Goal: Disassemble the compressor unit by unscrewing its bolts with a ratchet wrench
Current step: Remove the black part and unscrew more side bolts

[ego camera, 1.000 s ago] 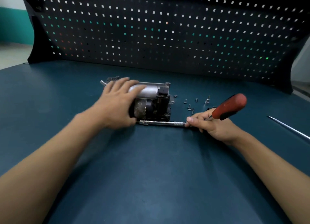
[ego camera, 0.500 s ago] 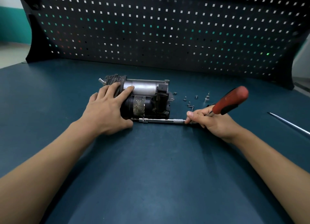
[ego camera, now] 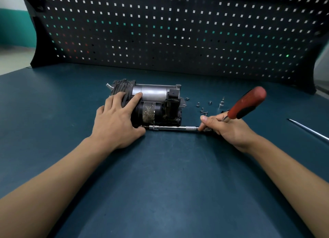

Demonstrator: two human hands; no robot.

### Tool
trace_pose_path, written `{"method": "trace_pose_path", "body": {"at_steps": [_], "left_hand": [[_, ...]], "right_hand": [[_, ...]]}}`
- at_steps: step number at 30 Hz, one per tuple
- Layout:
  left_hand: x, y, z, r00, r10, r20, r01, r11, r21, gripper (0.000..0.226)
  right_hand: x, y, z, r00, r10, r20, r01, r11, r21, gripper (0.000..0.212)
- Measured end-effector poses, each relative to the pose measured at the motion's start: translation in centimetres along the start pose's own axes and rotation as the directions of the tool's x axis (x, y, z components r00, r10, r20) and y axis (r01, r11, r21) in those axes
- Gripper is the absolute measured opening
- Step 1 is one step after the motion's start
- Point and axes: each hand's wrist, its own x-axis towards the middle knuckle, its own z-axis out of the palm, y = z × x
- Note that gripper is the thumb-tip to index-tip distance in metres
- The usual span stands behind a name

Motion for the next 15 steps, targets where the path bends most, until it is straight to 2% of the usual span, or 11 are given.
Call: {"method": "trace_pose_path", "body": {"at_steps": [6,9,11,13,15], "left_hand": [[-0.1,-0.5,-0.2,1.000,0.009,0.003,-0.009,1.000,-0.026,0.094],[-0.2,-0.2,-0.4,0.999,0.000,0.051,0.001,1.000,-0.014,0.099],[-0.4,0.3,-0.8,0.998,-0.007,0.058,0.007,1.000,0.007,0.104],[-1.1,1.8,-1.1,0.997,0.066,-0.050,-0.063,0.997,0.052,0.103],[-1.7,4.7,-1.1,0.946,0.266,-0.187,-0.260,0.964,0.056,0.087]], "right_hand": [[0.2,0.3,0.1,1.000,0.013,-0.018,-0.012,0.998,0.057,0.050],[0.5,0.0,0.2,1.000,0.017,-0.018,-0.015,0.996,0.091,0.049],[0.5,0.0,0.2,0.999,0.044,-0.022,-0.040,0.989,0.142,0.056],[0.6,-0.2,0.0,0.998,0.060,-0.035,-0.052,0.982,0.180,0.065],[0.7,-0.3,-0.1,0.997,0.081,-0.020,-0.075,0.978,0.195,0.055]]}}
